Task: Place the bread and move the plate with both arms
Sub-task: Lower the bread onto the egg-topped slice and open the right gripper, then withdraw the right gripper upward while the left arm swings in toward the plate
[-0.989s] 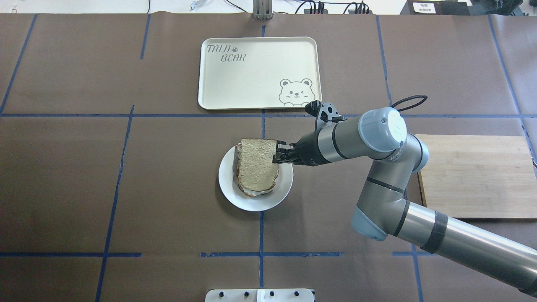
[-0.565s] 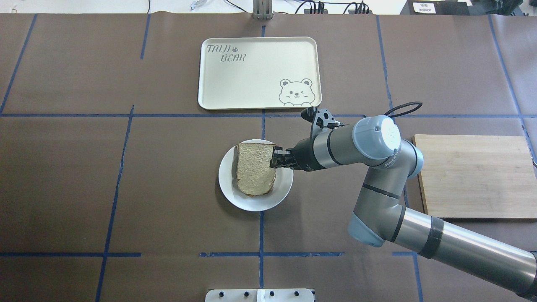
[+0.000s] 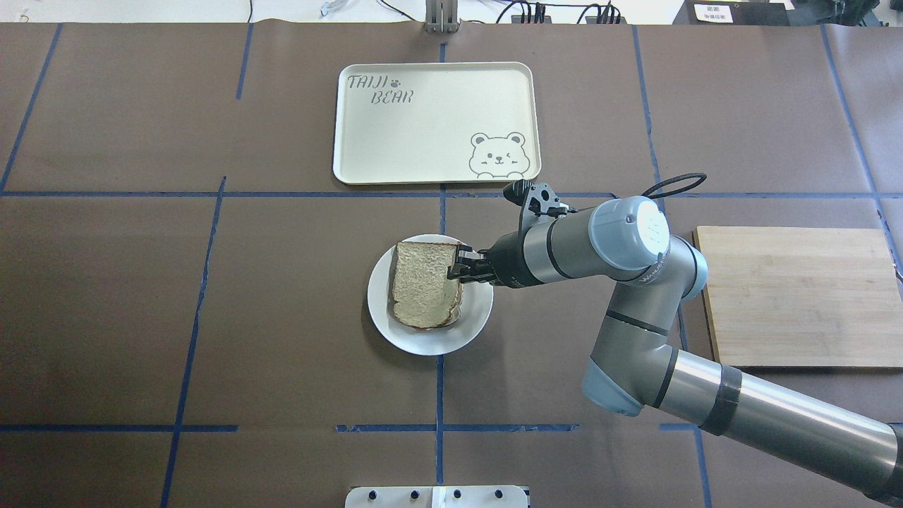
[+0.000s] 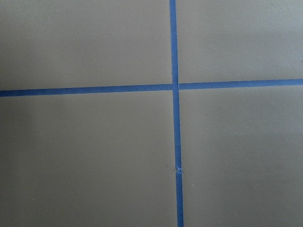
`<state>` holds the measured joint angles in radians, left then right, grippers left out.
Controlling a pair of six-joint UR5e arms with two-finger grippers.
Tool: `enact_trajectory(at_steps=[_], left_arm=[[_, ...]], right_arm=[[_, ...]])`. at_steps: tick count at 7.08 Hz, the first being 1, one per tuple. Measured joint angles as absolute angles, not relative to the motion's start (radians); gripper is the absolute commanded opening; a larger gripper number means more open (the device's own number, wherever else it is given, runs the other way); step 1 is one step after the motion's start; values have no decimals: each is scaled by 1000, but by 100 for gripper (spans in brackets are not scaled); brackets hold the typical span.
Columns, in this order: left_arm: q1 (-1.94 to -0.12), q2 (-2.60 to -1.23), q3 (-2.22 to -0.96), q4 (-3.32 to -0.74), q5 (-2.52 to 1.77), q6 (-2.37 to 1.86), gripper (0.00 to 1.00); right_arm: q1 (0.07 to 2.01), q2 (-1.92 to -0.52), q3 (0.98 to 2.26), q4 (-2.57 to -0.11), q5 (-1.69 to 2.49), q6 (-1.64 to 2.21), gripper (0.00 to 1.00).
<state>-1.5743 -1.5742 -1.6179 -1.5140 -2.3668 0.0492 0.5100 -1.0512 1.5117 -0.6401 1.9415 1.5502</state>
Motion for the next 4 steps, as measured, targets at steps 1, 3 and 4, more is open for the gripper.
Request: enact_trajectory(at_steps=[1, 3, 4], left_arm=[[-1574, -1575, -1623, -1514, -2367, 49, 100], [-1572, -1582, -1648, -1519, -2369, 48, 100], [-1559, -1586, -1676, -1529, -2382, 47, 100]], right_arm=[[515, -1051, 1516, -638, 1943, 1549, 100], [563, -1054, 1547, -647, 1964, 1549, 100], [622, -1067, 1565, -662, 2008, 1549, 100]])
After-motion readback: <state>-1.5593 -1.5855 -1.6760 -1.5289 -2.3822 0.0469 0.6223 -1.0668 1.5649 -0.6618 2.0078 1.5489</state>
